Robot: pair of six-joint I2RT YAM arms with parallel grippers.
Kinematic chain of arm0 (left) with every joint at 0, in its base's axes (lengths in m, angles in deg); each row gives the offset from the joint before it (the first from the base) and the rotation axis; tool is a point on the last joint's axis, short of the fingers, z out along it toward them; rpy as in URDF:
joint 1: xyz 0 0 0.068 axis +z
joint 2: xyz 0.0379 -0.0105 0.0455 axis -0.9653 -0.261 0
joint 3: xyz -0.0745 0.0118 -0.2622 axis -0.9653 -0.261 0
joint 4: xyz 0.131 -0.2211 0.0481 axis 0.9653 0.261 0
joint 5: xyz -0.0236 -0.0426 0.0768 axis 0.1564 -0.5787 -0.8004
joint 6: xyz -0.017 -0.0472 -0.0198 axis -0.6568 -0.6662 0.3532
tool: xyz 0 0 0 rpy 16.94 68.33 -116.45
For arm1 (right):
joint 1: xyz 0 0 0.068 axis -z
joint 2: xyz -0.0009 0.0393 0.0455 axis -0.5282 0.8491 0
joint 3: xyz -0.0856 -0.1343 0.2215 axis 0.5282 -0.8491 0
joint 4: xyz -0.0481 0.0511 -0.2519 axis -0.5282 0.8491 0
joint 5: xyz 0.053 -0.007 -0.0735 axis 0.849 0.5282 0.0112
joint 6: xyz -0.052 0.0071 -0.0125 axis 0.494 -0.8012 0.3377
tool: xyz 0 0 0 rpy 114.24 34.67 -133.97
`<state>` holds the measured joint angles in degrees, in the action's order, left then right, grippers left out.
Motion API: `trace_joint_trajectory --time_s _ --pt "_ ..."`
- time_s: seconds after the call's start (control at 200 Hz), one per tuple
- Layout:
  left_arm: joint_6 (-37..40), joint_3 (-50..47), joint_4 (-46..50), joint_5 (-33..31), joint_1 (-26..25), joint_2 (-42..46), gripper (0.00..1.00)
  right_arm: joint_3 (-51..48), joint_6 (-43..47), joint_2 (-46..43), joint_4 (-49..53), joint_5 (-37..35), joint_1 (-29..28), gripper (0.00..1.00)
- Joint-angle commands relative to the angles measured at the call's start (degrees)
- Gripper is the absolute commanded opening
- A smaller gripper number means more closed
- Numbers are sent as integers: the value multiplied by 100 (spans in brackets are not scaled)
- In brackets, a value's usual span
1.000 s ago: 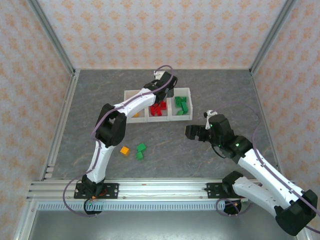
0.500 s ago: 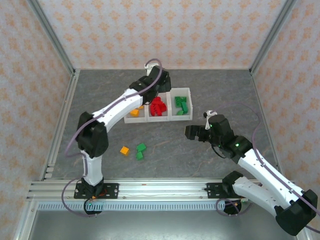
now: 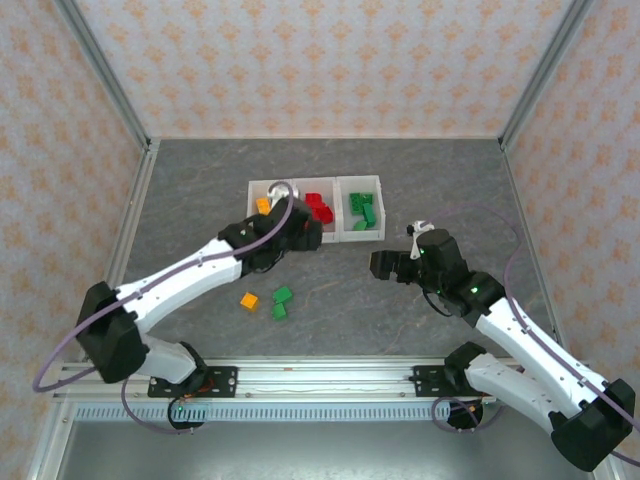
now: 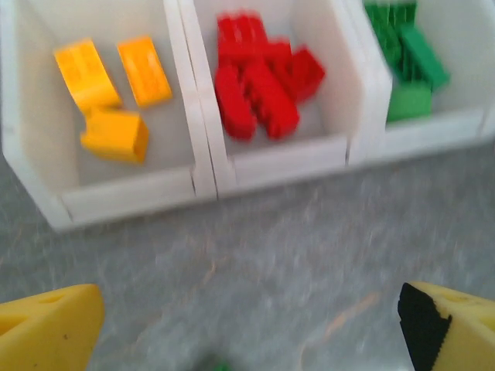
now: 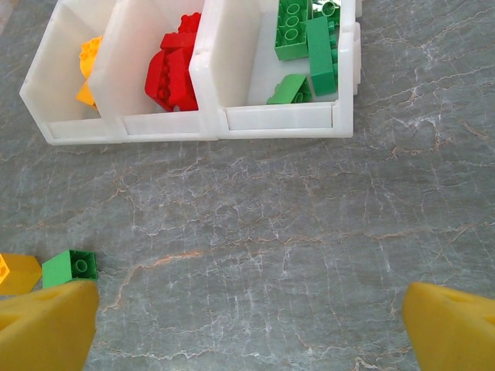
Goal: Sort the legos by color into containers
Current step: Pick up the lego from the middle-left of the table.
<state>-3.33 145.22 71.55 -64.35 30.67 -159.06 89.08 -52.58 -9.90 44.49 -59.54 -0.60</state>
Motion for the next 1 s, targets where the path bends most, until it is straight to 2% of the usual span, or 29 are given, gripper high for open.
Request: trace_joint_trajectory --time_s 0.0,0.055,0.16,0.375,0.561,0.741,0.841,0.996 --pt "407 -475 607 405 -413 463 99 -83 -19 5 -82 -66 -47 100" --pt "382 -753 619 432 -511 615 99 -80 -27 8 -75 -88 -47 100" --pt "503 -686 597 758 -588 531 99 -70 -56 6 -40 -174 -47 100" --pt "245 -309 1472 98 -704 -523 97 -88 -76 -31 -48 -208 -47 100" --pt "189 -224 1439 6 -951 -1285 94 -86 -71 -6 -41 -208 -47 100" --pt "306 -3 1430 -243 -966 -1541 94 -94 -72 -6 -40 -208 -47 100" --pt "483 -124 1240 -292 -870 -1573 95 -95 -72 -5 -48 -215 -47 100" --pt "531 -421 949 45 -300 -1608 93 -93 -76 -3 -53 -207 -47 100"
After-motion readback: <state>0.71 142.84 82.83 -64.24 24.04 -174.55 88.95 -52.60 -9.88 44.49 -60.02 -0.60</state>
